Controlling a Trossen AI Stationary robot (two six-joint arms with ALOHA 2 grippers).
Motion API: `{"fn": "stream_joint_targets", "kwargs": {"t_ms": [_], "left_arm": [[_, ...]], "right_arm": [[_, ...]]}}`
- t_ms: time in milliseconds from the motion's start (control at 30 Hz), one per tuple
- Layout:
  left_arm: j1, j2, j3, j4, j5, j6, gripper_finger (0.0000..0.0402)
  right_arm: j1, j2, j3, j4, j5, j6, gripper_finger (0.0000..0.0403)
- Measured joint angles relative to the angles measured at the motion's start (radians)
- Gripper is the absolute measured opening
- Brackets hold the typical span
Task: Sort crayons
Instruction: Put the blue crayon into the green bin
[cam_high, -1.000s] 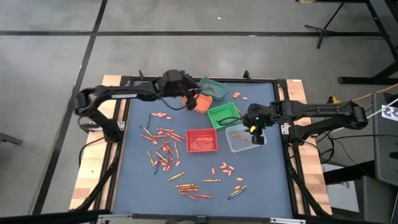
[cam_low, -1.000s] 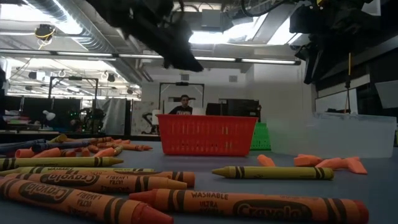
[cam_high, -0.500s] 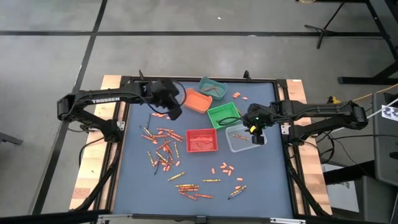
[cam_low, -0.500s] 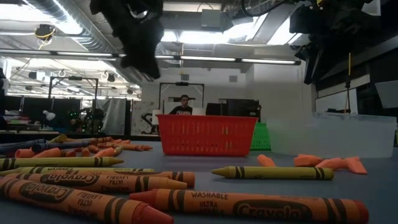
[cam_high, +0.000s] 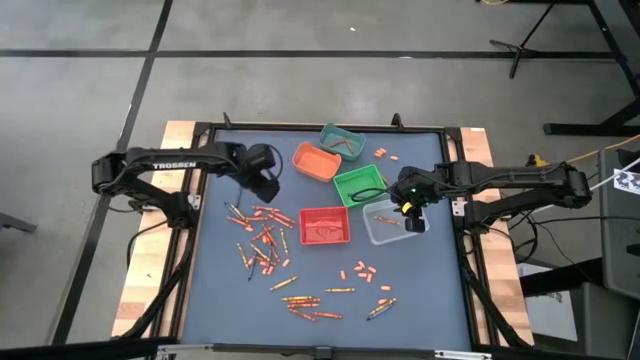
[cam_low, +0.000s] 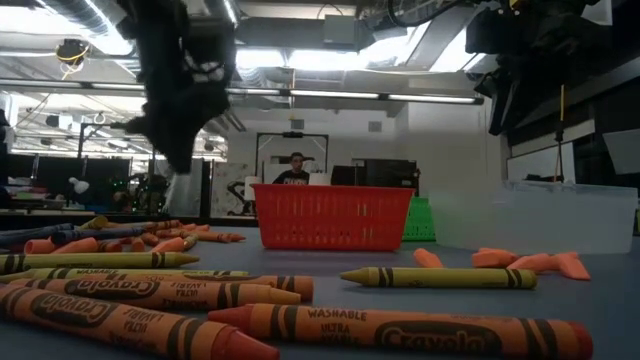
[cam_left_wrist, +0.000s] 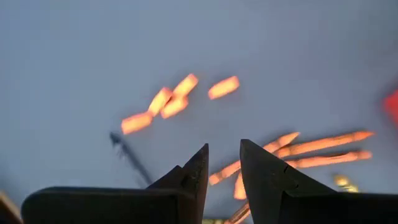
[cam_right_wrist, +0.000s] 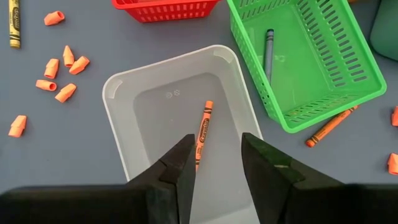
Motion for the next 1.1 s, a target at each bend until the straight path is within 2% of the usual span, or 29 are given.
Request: {"fn": "stream_joint_targets", "kwargs": {"t_ms": [667,900,1100], "left_arm": [[0.000,0.000,-0.261,0.036,-0.079,-0.235,0.0076],[0.000,-0.005,-0.346,0.165,-0.085,-0.241,0.0076],[0.000,-0.003,-0.352,0.170,-0.089,-0.241,0.0074]], "right_arm": [[0.000,0.000,0.000,0.000,0.001,0.000,0.0127],[0.000,0.000,0.000,0.000,0.001,0.000,0.0127],[0.000,0.000,0.000,0.000,0.002,0.000,0.0127]]}}
